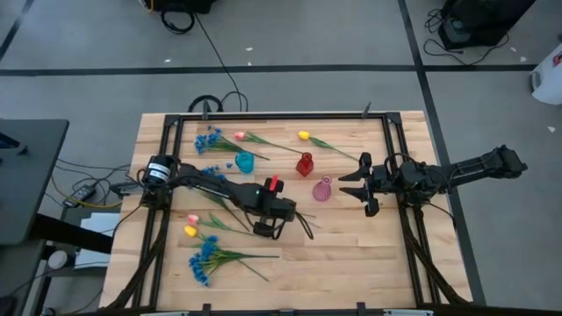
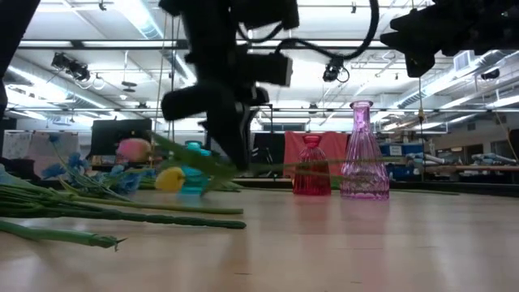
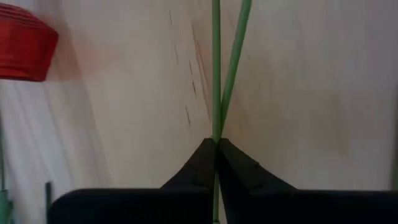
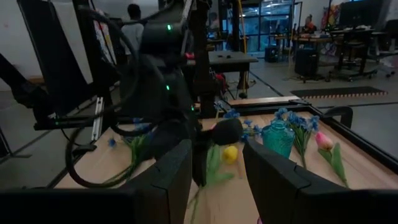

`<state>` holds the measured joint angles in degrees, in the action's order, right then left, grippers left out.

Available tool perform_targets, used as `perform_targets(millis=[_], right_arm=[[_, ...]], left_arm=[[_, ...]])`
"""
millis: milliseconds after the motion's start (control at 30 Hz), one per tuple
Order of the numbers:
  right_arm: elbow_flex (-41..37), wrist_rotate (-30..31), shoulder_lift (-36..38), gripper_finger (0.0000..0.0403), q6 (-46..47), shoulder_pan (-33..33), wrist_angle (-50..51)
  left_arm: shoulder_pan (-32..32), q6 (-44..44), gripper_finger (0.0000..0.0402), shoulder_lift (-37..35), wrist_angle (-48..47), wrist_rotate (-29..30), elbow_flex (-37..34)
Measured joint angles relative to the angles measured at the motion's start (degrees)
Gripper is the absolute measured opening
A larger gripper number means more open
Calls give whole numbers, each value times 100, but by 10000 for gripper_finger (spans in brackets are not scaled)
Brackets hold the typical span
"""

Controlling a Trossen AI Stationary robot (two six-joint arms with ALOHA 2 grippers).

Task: Sort flowers into vase by color
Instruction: Put the middle pink flower into the blue vase

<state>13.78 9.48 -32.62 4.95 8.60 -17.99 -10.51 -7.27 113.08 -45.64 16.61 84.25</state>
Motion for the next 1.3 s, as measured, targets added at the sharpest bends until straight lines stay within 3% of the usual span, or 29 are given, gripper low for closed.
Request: perform_targets(millis=[333,600,1000,1300], right_arm=[[0,150,0,158,176,-20,9],[0,138,0,157,212,-20,8],[0,137,0,158,236,-20,8],[0,252,0,158,212,-22,10]], left_arm=[[-9,21,17,-9,-1405,-47,919],[-10,176,17,-13,-2715,-17,1084],[-54,341,17,-20,-3882,11,1342],[-47,299,17,-63,-4440,667,1830]])
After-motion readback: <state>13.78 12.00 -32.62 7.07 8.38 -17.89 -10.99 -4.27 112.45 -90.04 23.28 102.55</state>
